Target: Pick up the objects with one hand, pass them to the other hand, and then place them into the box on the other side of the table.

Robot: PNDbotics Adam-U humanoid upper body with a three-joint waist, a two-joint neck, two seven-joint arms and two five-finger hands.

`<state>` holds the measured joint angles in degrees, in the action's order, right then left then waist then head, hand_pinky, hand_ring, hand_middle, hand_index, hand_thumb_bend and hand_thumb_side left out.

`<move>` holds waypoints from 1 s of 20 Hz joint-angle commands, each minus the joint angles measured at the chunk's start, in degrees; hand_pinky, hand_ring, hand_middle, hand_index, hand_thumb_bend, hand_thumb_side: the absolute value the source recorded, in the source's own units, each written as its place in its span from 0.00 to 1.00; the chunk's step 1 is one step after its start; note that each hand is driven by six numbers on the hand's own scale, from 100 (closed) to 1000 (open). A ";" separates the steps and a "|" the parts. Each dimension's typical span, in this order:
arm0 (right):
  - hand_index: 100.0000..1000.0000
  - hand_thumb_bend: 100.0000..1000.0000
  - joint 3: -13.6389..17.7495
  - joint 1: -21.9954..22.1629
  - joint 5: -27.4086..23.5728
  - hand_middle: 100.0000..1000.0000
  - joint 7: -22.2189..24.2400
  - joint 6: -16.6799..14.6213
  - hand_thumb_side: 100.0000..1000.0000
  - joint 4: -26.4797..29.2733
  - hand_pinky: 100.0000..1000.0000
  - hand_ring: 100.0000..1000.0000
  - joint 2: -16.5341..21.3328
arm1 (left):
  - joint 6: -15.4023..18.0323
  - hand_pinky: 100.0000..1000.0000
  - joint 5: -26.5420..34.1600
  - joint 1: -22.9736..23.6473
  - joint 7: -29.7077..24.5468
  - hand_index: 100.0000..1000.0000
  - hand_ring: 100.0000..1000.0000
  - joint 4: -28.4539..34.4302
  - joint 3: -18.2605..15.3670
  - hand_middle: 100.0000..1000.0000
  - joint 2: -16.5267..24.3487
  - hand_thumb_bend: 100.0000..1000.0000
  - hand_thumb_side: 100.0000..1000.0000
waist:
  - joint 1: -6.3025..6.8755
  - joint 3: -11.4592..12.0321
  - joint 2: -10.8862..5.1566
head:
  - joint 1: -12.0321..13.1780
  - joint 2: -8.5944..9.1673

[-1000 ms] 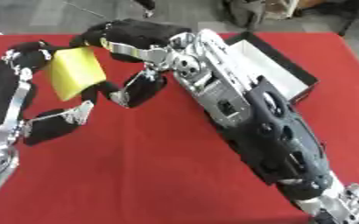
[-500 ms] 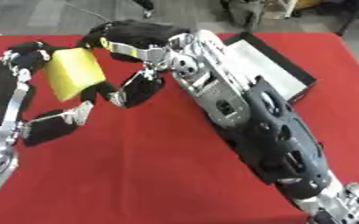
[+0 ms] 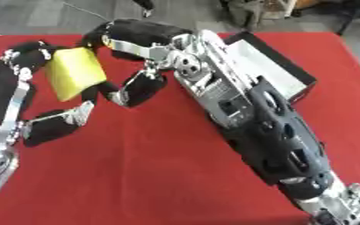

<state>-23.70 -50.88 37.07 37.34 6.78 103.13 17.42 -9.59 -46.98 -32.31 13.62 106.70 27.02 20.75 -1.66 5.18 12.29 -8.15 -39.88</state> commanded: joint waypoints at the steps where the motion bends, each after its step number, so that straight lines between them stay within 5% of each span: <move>1: 0.72 0.00 0.12 -1.18 -2.56 0.68 -1.38 0.25 0.00 1.84 0.94 1.00 -0.10 | -0.55 0.58 -0.60 -0.69 -1.81 0.62 0.42 0.16 -0.14 0.44 0.56 0.00 0.07 | 0.22 0.01 -1.19 | -0.01 -0.28; 5: 0.69 0.00 -0.02 -1.13 -3.93 0.65 -2.08 1.04 0.00 1.74 0.92 1.00 0.06 | -1.15 0.60 -1.00 -0.72 -3.45 0.66 0.46 0.24 -0.16 0.49 0.70 0.00 0.07 | 0.23 0.08 -1.25 | -0.06 -0.21; 20: 0.63 0.00 0.03 -1.08 -6.68 0.60 -4.07 3.55 0.01 1.59 0.89 1.00 0.23 | -6.86 0.70 -5.32 -0.66 -8.66 0.87 0.63 -0.57 -0.36 0.66 0.78 0.58 0.33 | 0.32 0.09 -1.33 | -0.17 0.13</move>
<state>-23.79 -50.56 31.07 33.53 10.33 103.32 17.84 -15.85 -51.54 -32.32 5.63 105.80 26.95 20.82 -1.53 5.29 12.25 -8.18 -40.14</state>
